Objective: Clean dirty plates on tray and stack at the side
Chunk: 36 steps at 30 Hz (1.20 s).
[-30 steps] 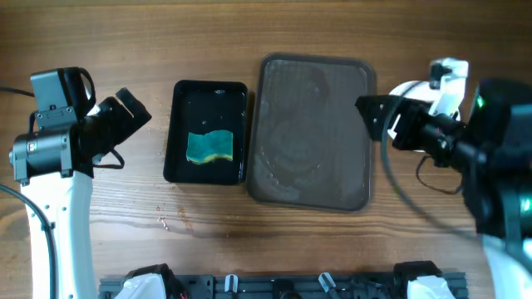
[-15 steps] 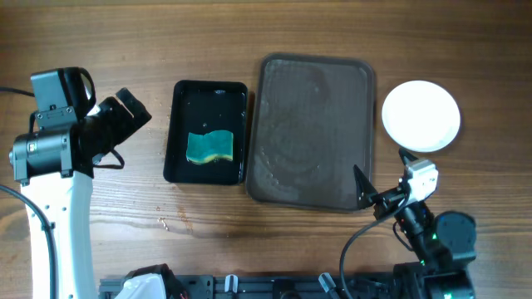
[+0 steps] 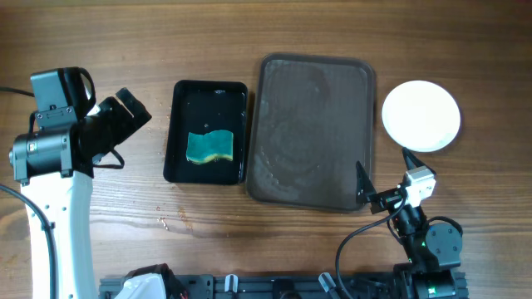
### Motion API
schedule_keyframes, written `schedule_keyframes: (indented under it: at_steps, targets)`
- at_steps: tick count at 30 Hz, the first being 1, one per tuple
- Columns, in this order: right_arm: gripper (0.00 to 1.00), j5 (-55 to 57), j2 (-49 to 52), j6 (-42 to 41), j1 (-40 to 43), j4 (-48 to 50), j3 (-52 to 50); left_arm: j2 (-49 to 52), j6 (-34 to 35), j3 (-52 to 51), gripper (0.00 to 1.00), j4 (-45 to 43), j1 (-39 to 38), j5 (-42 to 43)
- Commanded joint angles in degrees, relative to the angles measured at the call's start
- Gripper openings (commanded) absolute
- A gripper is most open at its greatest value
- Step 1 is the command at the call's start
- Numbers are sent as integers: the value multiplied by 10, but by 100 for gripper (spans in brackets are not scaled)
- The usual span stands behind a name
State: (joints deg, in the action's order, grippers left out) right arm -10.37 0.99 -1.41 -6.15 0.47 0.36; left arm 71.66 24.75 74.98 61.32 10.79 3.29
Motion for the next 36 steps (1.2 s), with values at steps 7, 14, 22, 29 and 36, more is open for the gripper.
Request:
schedule_keyframes:
  at_steps: [7, 14, 22, 29, 36]
  targets:
    - [100, 10, -8, -1, 2, 3, -1, -4, 1, 5, 100, -2, 4, 3]
    - [100, 10, -8, -1, 2, 3, -1, -165, -24, -82, 100, 3, -97, -24]
    - [100, 10, -8, -1, 2, 3, -1, -530, -94, -357, 100, -272, -102, 18]
    - [100, 10, -8, -1, 2, 3, -1, -715, -94, -593, 100, -451, -102, 18]
    - [100, 10, -8, -1, 2, 3, -1, -715, -90, -744, 100, -574, -114, 22]
